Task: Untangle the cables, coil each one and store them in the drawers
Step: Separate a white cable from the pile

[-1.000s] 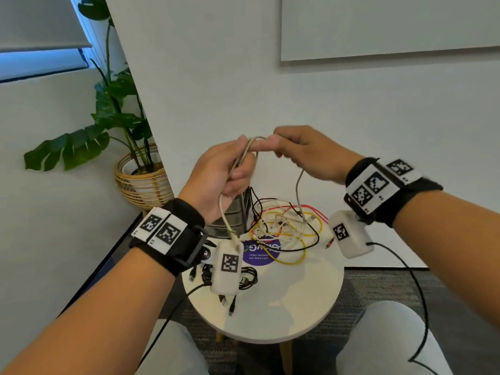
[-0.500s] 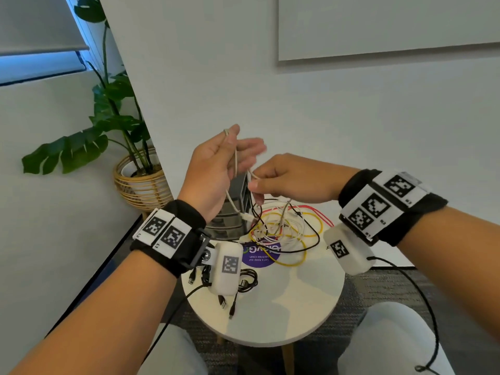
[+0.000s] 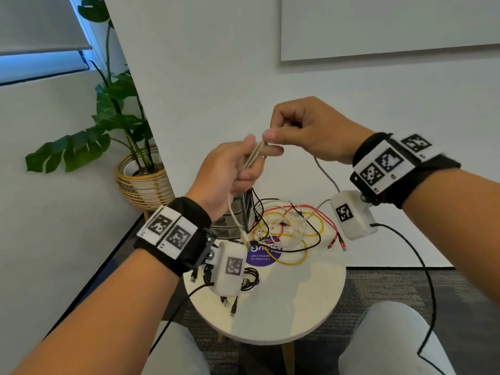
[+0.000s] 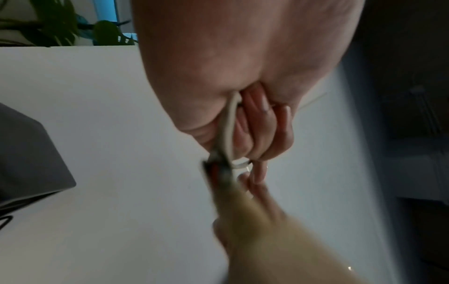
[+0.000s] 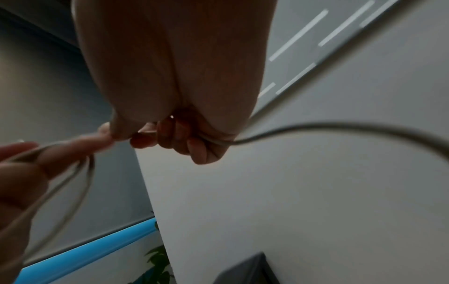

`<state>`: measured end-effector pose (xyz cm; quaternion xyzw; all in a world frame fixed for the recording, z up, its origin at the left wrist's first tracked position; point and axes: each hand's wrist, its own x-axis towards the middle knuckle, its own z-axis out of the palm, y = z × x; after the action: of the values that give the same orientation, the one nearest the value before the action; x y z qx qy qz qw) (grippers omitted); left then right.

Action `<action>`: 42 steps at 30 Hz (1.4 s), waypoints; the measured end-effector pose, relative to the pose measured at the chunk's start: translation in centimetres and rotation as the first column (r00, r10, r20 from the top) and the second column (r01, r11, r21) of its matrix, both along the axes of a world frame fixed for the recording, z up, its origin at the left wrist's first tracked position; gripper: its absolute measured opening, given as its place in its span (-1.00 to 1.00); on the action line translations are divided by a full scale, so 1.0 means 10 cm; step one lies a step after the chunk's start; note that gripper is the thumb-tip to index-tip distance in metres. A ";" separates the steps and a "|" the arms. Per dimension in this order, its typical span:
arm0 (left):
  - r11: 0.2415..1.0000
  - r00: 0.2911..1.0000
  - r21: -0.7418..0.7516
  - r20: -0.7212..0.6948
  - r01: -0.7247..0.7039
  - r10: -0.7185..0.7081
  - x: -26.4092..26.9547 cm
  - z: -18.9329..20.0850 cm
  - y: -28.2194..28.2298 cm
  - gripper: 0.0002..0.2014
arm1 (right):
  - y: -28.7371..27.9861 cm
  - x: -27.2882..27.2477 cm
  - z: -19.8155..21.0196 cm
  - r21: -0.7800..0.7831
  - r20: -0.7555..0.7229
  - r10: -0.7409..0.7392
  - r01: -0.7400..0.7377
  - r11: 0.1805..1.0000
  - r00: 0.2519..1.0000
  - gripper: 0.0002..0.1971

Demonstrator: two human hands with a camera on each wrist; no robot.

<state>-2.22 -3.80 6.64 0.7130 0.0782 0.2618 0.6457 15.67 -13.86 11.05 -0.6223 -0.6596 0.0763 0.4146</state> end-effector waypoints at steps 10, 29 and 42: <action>0.958 0.981 -0.258 0.109 -0.127 0.159 -0.04 0.06 0.00 -0.73 | 0.02 -0.30 -0.71 -0.332 -0.040 0.066 -0.076 0.940 0.997 -0.61; 0.979 0.991 -0.170 -0.046 0.114 -0.123 -0.14 -0.06 -0.01 -0.54 | -0.11 0.06 -0.08 -0.100 0.177 -0.074 0.092 0.991 0.982 -0.63; 0.940 0.943 -0.082 -0.001 -0.331 0.333 0.06 -0.20 -0.05 -0.74 | -0.10 -0.53 -0.61 -0.252 0.460 0.099 0.023 0.967 0.882 -0.71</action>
<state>-1.65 -4.32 4.61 0.6612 0.2035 0.3682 0.6212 10.41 -14.84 4.94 -0.6562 -0.7374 0.0144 0.1592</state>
